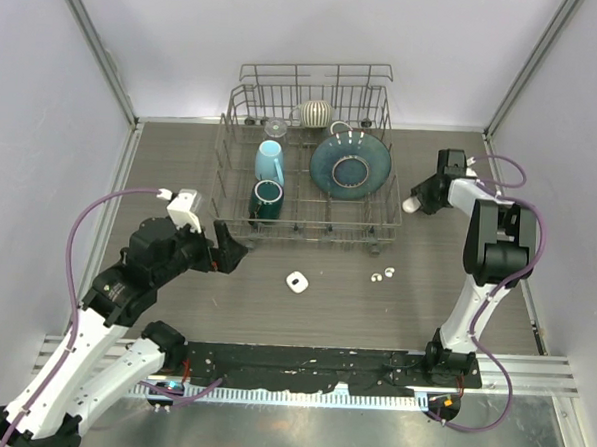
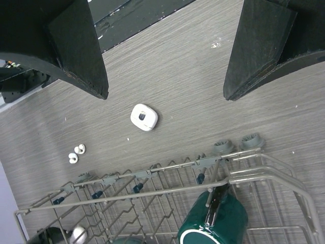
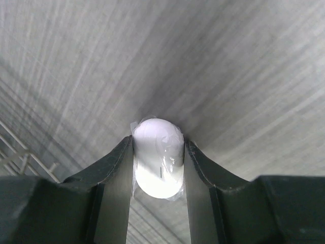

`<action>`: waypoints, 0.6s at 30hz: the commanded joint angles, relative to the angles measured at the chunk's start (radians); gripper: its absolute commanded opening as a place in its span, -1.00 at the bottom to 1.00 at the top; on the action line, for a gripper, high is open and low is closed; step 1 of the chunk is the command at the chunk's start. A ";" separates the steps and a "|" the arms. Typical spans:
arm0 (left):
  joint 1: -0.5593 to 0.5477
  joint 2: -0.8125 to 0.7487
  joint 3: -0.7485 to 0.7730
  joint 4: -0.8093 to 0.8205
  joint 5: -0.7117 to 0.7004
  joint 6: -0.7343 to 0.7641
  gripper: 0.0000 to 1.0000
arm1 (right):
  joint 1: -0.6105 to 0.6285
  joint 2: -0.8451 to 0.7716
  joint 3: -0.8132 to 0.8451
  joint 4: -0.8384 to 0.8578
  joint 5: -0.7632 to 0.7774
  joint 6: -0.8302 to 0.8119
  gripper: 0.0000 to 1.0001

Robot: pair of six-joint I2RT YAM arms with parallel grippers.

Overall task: Insert the wireless bluetooth earbuds into the charging case
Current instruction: Pick up the charging case at the center of the board.

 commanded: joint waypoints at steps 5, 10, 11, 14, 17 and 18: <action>0.004 0.085 0.134 -0.015 -0.145 -0.126 1.00 | -0.075 -0.287 -0.150 -0.036 -0.059 0.034 -0.98; 0.004 0.160 0.287 -0.117 -0.307 -0.181 1.00 | -0.098 -0.493 -0.193 -0.056 -0.133 0.042 -0.99; 0.004 0.168 0.307 -0.139 -0.334 -0.195 0.99 | -0.101 -0.522 -0.196 -0.064 -0.140 0.040 -0.99; 0.002 0.174 0.353 -0.193 -0.421 -0.228 0.99 | -0.103 -0.612 -0.197 -0.099 -0.160 0.023 -0.99; 0.004 0.140 0.365 -0.213 -0.499 -0.248 1.00 | -0.104 -0.683 -0.181 -0.159 -0.176 0.009 -0.99; 0.004 0.130 0.364 -0.214 -0.513 -0.250 1.00 | -0.104 -0.704 -0.177 -0.182 -0.177 0.005 -0.98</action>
